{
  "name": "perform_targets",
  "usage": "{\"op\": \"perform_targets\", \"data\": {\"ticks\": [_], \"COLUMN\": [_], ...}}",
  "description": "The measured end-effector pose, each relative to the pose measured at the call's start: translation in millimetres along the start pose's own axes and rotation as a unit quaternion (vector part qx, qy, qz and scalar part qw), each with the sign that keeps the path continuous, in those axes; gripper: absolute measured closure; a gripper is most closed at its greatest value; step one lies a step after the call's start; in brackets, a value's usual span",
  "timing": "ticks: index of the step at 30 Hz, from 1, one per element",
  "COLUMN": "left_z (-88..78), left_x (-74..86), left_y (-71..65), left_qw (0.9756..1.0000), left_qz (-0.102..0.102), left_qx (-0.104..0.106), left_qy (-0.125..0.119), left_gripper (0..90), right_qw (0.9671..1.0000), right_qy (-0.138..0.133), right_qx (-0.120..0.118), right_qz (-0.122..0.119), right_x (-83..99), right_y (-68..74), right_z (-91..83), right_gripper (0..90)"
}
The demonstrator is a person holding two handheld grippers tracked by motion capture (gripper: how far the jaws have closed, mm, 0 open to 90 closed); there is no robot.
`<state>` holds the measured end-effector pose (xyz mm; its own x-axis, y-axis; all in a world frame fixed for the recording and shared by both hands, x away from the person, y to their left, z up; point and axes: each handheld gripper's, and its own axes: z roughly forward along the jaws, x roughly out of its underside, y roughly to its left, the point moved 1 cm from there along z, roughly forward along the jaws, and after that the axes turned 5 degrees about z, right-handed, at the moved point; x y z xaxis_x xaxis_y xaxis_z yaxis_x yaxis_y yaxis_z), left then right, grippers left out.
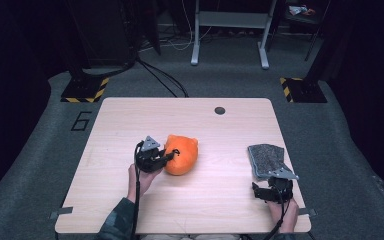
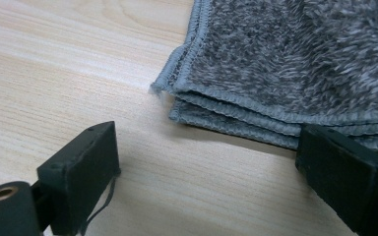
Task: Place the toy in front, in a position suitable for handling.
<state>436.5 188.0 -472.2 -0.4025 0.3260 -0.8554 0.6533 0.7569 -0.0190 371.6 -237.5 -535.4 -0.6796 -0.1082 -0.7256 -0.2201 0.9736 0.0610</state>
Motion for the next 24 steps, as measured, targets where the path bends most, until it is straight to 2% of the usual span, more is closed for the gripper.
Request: {"op": "perform_targets", "data": {"ticks": [1, 2, 3, 4, 6, 11, 12, 13, 14, 18, 20, 22, 24], "left_z": [0.0, -3.2, -3.2, -6.9, -9.7, -10.4, -10.1, -10.1, -8.9, -3.5, 3.6, 12.7, 17.4], "left_x": [0.0, -2.9, -2.9, -5.0, -6.8, -10.5, -10.7, -10.7, -10.4, -7.4, -3.6, 1.3, 6.7], "left_y": [0.0, -4.2, -4.2, -7.1, -10.3, -20.0, -24.8, -24.8, -30.4, -44.0, -49.3, -53.6, -56.9], "left_qw": [1.0000, 0.9998, 0.9998, 0.9993, 0.9987, 0.9973, 0.9960, 0.9960, 0.9946, 0.9924, 0.9928, 0.9947, 0.9949], "left_qz": [0.000, 0.001, 0.001, -0.007, -0.013, -0.019, -0.034, -0.034, -0.045, -0.058, -0.061, -0.054, -0.049], "left_qx": [0.000, -0.020, -0.020, -0.035, -0.042, -0.060, -0.066, -0.066, -0.072, -0.084, -0.082, -0.076, -0.076], "left_qy": [0.000, -0.003, -0.003, -0.014, -0.026, -0.037, -0.049, -0.049, -0.060, -0.069, -0.063, -0.045, -0.045], "left_gripper": [71.5, 71.5, 71.5, 71.5, 71.5, 71.5, 71.5, 71.5, 71.4, 70.8, 70.3, 69.4, 67.1], "right_qw": [1.0000, 1.0000, 1.0000, 1.0000, 1.0000, 1.0000, 1.0000, 1.0000, 1.0000, 1.0000, 1.0000, 1.0000, 1.0000], "right_qy": [0.000, 0.000, 0.000, 0.000, 0.000, 0.000, 0.000, 0.000, 0.000, 0.001, 0.001, 0.001, 0.000], "right_qx": [0.000, 0.000, 0.000, 0.000, 0.000, 0.000, -0.001, -0.001, 0.000, -0.001, 0.000, -0.001, 0.000], "right_qz": [0.000, 0.000, 0.000, 0.000, 0.000, 0.000, 0.000, 0.000, 0.000, 0.000, 0.000, -0.001, 0.000], "right_x": [0.0, 0.0, 0.0, 0.0, 0.0, -0.1, -0.1, -0.1, -0.1, -0.1, -0.1, -0.1, -0.1], "right_y": [0.0, 0.0, 0.0, 0.0, 0.0, 0.1, 0.0, 0.0, 0.1, 0.0, 0.0, 0.0, 0.1], "right_z": [0.0, 0.0, 0.0, 0.0, 0.0, 0.1, -0.1, -0.1, 0.0, 0.0, 0.0, 0.0, 0.0], "right_gripper": [8.2, 8.2, 8.2, 8.2, 8.2, 8.2, 8.2, 8.2, 8.2, 8.2, 8.2, 8.2, 8.3]}}
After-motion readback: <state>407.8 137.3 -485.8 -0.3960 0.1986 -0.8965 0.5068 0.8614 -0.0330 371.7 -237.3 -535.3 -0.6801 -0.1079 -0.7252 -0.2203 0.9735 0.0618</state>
